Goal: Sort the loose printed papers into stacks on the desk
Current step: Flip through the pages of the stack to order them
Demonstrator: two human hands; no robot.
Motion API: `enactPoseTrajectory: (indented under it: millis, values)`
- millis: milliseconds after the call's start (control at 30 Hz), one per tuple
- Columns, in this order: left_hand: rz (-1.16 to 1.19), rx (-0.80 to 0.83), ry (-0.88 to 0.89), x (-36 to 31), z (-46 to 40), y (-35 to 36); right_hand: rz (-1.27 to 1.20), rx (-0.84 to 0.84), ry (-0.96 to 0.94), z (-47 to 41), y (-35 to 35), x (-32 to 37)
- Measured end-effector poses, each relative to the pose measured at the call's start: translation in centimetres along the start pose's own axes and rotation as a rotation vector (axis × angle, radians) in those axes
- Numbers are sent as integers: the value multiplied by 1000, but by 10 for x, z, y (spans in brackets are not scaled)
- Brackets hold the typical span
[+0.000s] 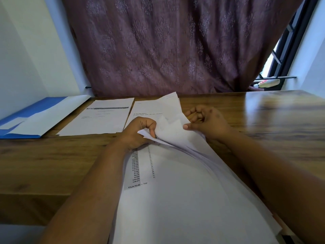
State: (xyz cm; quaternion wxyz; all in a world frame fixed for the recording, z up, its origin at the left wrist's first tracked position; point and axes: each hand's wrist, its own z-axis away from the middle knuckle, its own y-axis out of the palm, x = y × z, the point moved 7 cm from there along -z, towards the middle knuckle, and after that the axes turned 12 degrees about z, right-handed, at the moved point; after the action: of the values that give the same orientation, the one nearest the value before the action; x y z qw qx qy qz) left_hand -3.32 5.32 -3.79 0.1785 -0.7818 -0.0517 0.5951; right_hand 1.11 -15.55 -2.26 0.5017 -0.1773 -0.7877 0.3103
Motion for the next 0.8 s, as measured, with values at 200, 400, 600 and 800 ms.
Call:
enactPoseTrajectory:
  millis: [200, 400, 600, 800]
  values:
    - [-67, -127, -54, 1, -2, -6, -293, 138, 67, 3, 4, -1]
    - [-57, 36, 17, -4, 0, 5, -867, 609, 141, 23, 22, 22]
    - [-36, 106, 6, -6, -2, 7, 318, 59, 196, -6, -18, -30]
    - [-34, 73, 6, -2, -2, 4, 247, 267, 107, 5, -2, -15]
